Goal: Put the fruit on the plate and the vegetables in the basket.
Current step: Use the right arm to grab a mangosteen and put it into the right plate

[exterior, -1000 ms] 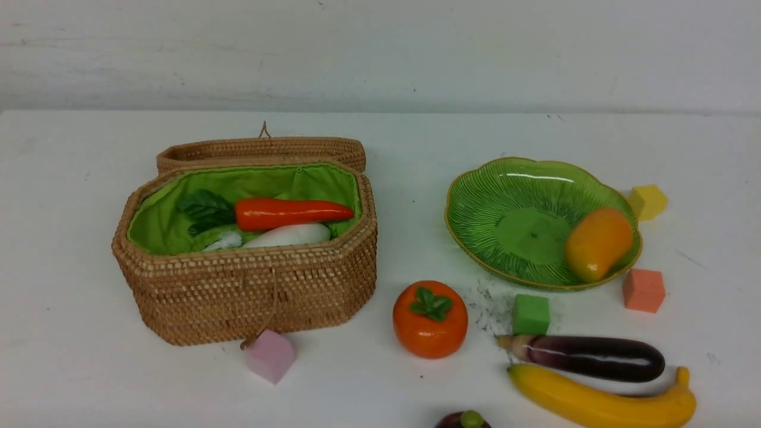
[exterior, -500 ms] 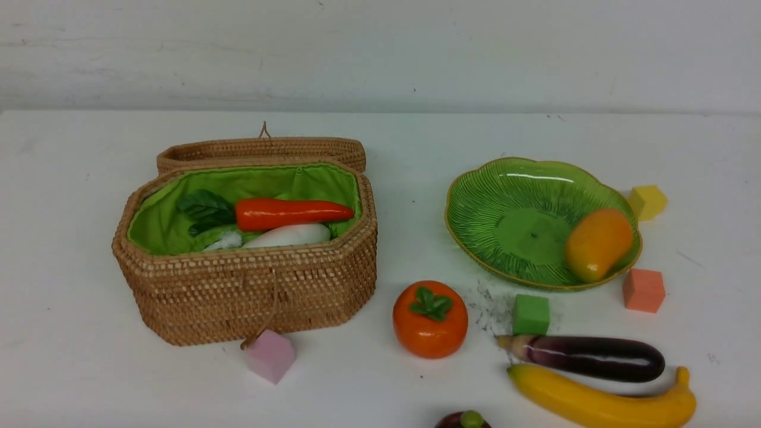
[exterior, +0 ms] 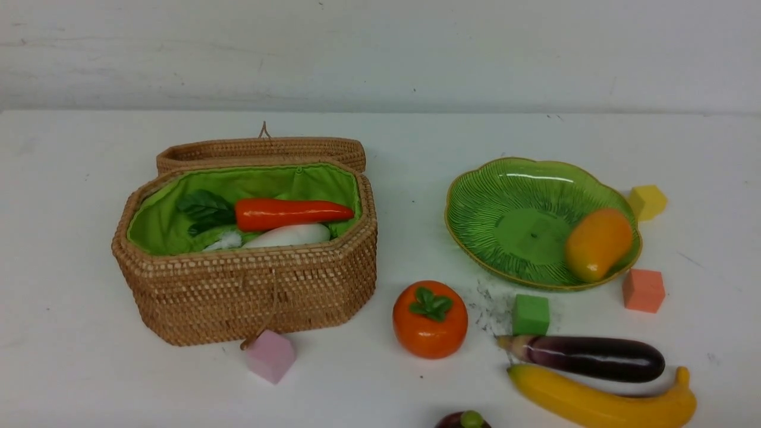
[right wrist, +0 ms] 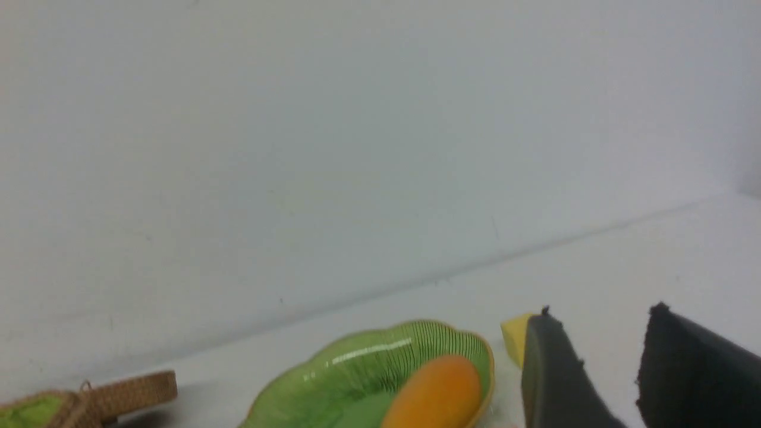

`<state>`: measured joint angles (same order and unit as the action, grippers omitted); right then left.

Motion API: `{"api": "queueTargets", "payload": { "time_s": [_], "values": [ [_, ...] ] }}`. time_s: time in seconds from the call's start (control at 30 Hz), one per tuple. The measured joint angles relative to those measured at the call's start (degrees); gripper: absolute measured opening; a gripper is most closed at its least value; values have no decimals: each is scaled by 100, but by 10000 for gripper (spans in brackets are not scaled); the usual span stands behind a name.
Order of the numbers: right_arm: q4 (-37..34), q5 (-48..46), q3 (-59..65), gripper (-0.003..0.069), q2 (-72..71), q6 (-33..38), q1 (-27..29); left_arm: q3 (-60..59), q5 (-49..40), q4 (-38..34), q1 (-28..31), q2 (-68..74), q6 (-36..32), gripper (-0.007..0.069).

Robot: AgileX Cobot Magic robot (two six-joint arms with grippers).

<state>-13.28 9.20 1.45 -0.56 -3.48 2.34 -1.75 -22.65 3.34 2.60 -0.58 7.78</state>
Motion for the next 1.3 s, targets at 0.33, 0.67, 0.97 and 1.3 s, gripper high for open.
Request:
{"api": "queueTargets", "payload": {
  "time_s": [0.33, 0.67, 0.97, 1.3],
  "values": [
    [-1085, -460, -1507, 242, 769, -84, 0, 0, -5, 0, 0, 0, 0, 46],
    [-695, -3121, -4217, 242, 3405, 18, 0, 0, -5, 0, 0, 0, 0, 58],
    [-486, -4640, -4410, 242, 5423, 105, -4, 0, -5, 0, 0, 0, 0, 62],
    [-2205, -5438, -4468, 272, 6626, 2469, -1223, 0, -5, 0, 0, 0, 0, 73]
  ]
}}
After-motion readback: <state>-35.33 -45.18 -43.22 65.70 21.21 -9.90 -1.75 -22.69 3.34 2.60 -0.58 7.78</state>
